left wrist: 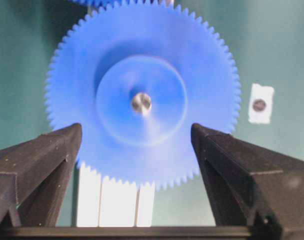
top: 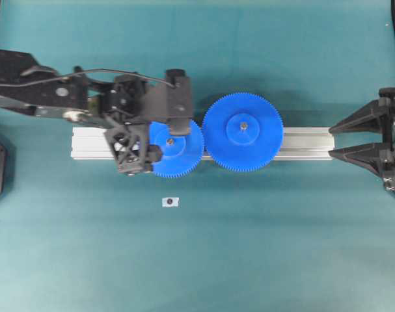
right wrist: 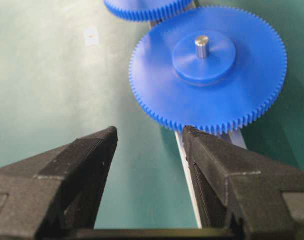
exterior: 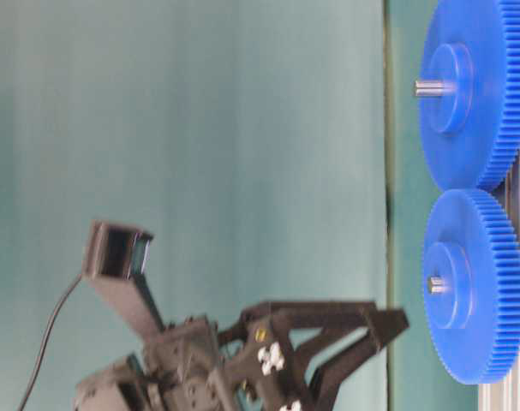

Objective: Insert the small gear onto the shaft.
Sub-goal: 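Align the gear's hole over the shaft, meshing with the large gear, then lower the small gear onto the shaft and open the left gripper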

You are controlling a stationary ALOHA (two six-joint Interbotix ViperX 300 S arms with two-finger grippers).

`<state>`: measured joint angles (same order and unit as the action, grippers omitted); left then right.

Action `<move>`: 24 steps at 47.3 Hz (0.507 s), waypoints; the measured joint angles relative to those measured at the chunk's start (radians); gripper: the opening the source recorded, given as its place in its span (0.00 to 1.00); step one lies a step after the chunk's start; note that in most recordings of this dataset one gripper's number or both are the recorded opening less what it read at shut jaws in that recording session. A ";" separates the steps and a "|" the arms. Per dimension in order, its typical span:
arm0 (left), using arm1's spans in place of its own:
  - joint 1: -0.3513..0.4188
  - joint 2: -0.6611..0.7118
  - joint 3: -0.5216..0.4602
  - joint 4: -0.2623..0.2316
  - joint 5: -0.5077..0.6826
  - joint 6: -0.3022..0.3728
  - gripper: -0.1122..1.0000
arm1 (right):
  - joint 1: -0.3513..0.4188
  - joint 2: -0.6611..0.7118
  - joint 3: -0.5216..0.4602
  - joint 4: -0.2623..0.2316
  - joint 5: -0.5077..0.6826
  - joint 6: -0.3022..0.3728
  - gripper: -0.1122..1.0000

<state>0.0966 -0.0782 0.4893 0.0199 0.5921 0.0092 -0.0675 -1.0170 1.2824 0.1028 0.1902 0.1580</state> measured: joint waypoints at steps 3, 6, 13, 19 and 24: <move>0.000 -0.005 0.021 0.000 -0.003 -0.023 0.89 | 0.000 0.002 0.002 0.000 0.000 0.000 0.69; 0.000 -0.005 0.043 0.002 -0.017 -0.052 0.89 | -0.002 0.000 0.002 0.000 0.002 0.000 0.69; 0.000 0.002 0.087 0.002 -0.100 -0.097 0.89 | 0.000 0.000 0.002 0.000 0.000 0.000 0.69; 0.000 0.020 0.107 0.000 -0.137 -0.109 0.89 | -0.002 0.000 0.002 0.000 0.000 0.000 0.69; -0.009 0.031 0.121 0.002 -0.143 -0.146 0.89 | 0.000 0.000 0.002 0.000 0.000 0.000 0.69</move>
<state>0.0874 -0.0476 0.6105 0.0215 0.4495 -0.1365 -0.0675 -1.0170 1.2839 0.1028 0.1902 0.1580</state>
